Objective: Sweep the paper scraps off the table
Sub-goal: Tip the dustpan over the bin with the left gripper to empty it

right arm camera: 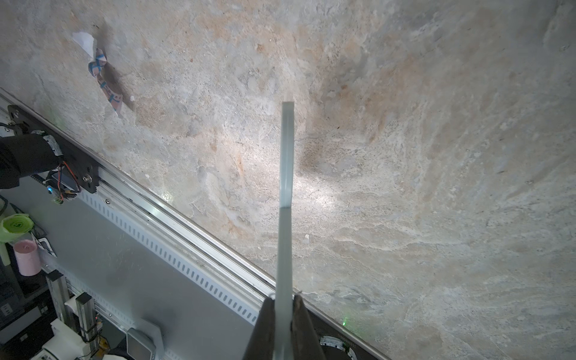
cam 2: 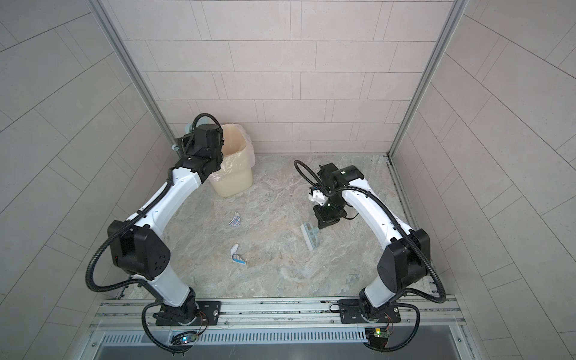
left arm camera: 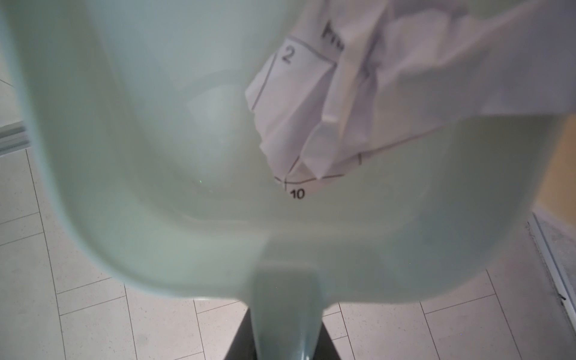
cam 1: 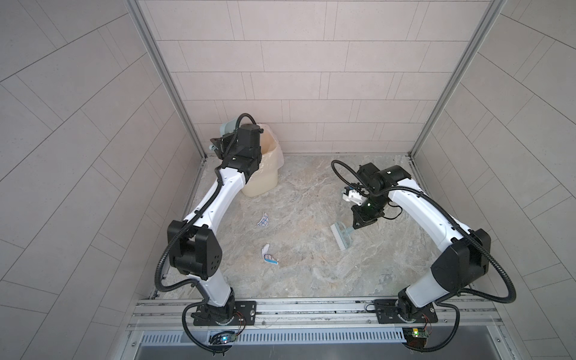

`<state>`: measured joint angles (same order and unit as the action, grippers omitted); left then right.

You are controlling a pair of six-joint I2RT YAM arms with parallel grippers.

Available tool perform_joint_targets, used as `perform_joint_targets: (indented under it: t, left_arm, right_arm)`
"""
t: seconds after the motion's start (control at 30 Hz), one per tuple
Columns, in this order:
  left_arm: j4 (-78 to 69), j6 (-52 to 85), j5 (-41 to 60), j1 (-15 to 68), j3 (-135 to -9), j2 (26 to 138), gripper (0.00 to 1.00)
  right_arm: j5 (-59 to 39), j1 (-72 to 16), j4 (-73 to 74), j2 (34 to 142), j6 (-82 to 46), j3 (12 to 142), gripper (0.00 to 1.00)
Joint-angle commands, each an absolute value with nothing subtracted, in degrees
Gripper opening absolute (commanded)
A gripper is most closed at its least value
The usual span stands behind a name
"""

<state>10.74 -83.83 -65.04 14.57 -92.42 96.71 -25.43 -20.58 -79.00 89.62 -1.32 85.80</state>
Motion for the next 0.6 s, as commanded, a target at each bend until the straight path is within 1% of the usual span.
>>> perform_joint_targets:
  t: [0.0,0.13,0.57]
  left_arm:
    - [5.28,-88.55,-63.51,15.03,-89.97,93.97,0.0]
    - [2.06,-91.64,-63.28,15.03,-87.91,93.64,0.0]
    - [0.99,-92.56,-61.98,15.15,-86.75,94.48,0.0]
  right_arm:
    - [-25.1,-20.74,-81.11,87.84,0.12,87.01,0.0]
    - [-25.21,-20.76,-81.38,87.79,0.66,87.18,0.0]
    - [-25.3,-20.75,-80.69,86.84,0.66,86.14,0.0]
